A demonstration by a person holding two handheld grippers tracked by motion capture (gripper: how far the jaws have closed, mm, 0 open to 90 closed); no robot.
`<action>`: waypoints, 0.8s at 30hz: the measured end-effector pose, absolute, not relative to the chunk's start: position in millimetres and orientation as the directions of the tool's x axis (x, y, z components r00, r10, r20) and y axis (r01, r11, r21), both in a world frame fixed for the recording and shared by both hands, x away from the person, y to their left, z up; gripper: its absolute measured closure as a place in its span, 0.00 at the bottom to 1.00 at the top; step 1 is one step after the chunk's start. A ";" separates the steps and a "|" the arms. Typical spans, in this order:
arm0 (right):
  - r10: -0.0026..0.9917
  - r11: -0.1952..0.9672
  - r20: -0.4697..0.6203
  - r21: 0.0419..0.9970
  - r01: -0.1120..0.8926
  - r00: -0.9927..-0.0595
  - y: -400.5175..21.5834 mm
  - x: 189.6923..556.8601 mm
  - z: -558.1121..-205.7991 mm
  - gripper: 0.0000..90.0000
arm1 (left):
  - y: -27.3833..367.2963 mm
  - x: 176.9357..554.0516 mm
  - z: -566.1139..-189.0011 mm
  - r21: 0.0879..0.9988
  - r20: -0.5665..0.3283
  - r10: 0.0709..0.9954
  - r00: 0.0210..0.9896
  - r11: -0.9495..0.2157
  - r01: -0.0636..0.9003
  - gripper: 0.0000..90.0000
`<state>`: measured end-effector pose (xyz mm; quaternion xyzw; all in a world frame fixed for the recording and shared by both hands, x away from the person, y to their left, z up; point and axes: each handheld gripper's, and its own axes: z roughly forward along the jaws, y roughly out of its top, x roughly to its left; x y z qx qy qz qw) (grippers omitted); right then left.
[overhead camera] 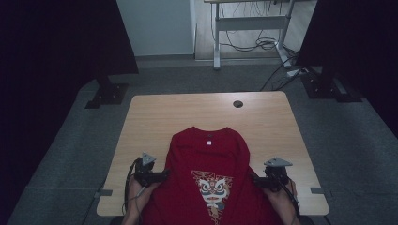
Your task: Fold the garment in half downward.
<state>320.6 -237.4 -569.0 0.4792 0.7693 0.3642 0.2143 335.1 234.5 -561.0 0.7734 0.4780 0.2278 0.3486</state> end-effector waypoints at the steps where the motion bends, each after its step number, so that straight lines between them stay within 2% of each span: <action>1: 0.893 0.275 0.019 0.766 0.581 -0.449 -237.4 320.6 -569.0 0.16 | 234.5 335.1 -561.0 0.757 0.019 0.898 0.439 -0.300 0.581 0.13; 4: 0.887 0.283 0.019 0.768 0.575 -0.462 -237.0 303.2 -569.9 0.17 | 236.0 321.6 -561.6 0.757 0.019 0.898 0.440 -0.300 0.580 0.13; 10: 0.883 0.287 0.020 0.767 0.574 -0.468 -236.6 298.0 -570.0 0.16 | 236.6 321.2 -561.6 0.758 0.015 0.893 0.450 -0.304 0.578 0.12; 16: 0.883 0.287 0.020 0.767 0.574 -0.468 -236.6 298.0 -570.0 0.16 | 236.8 331.3 -556.2 0.743 0.002 0.884 0.467 -0.314 0.591 0.12; 24: 0.883 0.287 0.020 0.767 0.574 -0.468 -236.6 298.1 -570.0 0.16 | 218.0 358.9 -537.8 0.753 -0.007 0.874 0.485 -0.315 0.578 0.12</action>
